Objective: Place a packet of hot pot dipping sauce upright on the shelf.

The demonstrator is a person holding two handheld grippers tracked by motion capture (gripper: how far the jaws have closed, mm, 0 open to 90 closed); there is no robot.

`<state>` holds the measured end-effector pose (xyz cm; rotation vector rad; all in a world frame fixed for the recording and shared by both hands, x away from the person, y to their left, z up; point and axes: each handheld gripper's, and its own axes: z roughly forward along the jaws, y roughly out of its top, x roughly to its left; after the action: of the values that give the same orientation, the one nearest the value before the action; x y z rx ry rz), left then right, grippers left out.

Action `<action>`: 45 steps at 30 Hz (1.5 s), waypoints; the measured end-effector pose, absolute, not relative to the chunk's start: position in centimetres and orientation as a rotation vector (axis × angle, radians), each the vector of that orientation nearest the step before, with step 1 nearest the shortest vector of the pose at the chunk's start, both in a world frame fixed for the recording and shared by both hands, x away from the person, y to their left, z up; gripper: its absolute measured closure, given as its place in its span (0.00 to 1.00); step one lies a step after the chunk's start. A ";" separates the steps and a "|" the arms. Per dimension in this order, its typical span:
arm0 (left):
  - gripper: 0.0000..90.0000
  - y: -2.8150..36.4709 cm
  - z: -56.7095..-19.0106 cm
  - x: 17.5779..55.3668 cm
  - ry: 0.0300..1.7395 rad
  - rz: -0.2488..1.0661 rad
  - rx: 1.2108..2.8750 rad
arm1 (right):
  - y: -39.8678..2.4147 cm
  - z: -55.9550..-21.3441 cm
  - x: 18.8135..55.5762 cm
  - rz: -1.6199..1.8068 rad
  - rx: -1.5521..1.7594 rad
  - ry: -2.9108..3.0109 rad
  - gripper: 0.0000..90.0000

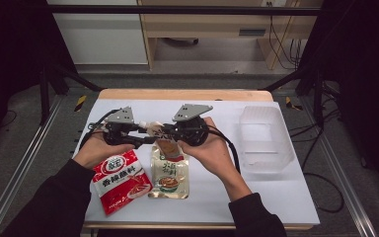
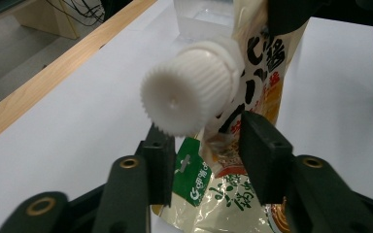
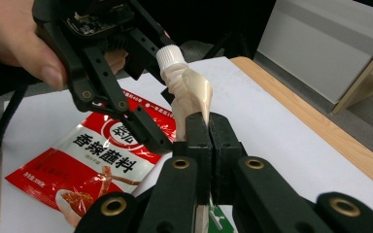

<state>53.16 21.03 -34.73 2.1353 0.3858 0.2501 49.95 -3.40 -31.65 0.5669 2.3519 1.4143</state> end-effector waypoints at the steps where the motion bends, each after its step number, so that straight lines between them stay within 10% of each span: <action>1: 0.68 21.0 -34.7 53.2 0.382 0.243 2.137 | -3.4 -31.6 50.0 1.414 0.567 2.352 0.99; 12: 0.99 20.7 -34.8 53.2 0.376 0.251 2.175 | -3.4 -32.2 50.2 1.437 0.584 2.355 0.99; 29: 1.00 19.5 -34.1 52.6 0.368 0.311 2.257 | -4.2 -32.0 50.4 1.346 0.566 2.415 0.95; 45: 1.00 18.5 -33.5 52.3 0.335 0.336 2.313 | -2.8 -30.4 49.9 0.840 0.320 2.563 0.49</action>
<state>52.33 18.48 -33.50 2.3133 0.3347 0.3358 49.87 -2.75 -30.38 0.3196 2.5634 0.8399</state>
